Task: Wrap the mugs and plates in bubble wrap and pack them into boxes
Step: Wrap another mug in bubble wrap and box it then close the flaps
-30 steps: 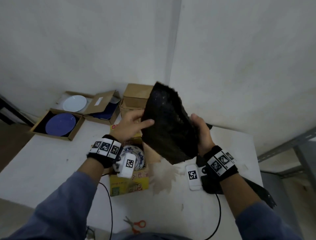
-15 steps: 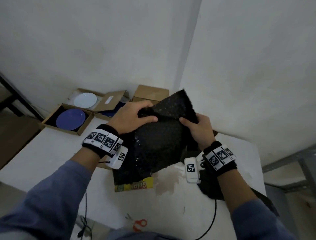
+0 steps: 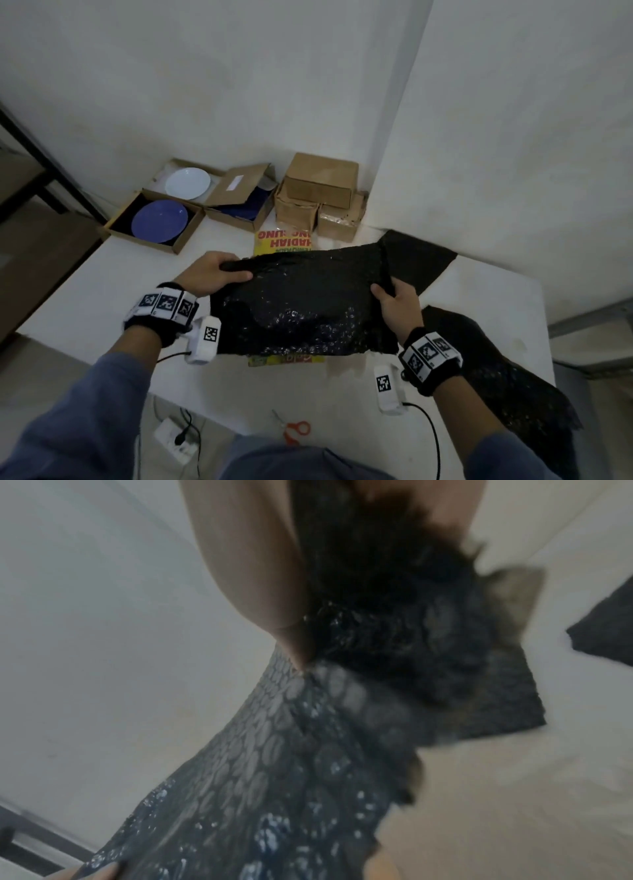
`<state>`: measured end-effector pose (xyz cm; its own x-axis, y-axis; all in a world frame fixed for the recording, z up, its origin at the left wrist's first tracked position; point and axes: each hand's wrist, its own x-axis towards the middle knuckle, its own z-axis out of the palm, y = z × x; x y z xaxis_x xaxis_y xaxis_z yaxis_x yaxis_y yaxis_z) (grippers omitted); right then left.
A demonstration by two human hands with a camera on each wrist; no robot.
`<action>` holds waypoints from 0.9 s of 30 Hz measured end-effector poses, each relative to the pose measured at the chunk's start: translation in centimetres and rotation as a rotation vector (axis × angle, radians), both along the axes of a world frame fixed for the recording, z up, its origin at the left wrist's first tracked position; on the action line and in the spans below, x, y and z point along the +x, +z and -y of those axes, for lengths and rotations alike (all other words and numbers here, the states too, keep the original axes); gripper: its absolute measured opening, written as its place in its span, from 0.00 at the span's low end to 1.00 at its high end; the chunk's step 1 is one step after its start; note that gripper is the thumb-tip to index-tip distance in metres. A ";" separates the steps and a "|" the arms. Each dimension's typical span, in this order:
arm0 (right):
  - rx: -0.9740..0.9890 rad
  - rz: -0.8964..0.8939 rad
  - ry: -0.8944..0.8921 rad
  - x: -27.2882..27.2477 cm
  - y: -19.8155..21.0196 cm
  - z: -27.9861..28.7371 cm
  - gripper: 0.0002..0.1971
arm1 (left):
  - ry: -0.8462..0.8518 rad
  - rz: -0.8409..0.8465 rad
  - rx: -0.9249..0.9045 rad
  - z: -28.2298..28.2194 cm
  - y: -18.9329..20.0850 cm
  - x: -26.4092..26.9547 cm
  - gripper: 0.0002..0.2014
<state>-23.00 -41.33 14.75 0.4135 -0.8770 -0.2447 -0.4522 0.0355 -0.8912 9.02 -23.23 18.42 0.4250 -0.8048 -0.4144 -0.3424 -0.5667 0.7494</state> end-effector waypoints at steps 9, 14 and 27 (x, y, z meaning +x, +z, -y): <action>-0.081 -0.069 -0.068 3.4 -0.4 -0.7 0.07 | 0.393 0.143 -0.252 -1.3 -2.9 0.7 0.16; -0.120 -0.232 -0.028 5.3 -0.6 0.5 0.19 | 0.241 0.565 -0.270 -0.2 -1.9 -0.4 0.30; -0.536 -0.528 0.694 9.2 -1.1 -3.3 0.35 | -0.595 0.727 0.120 -1.7 -6.0 -2.1 0.32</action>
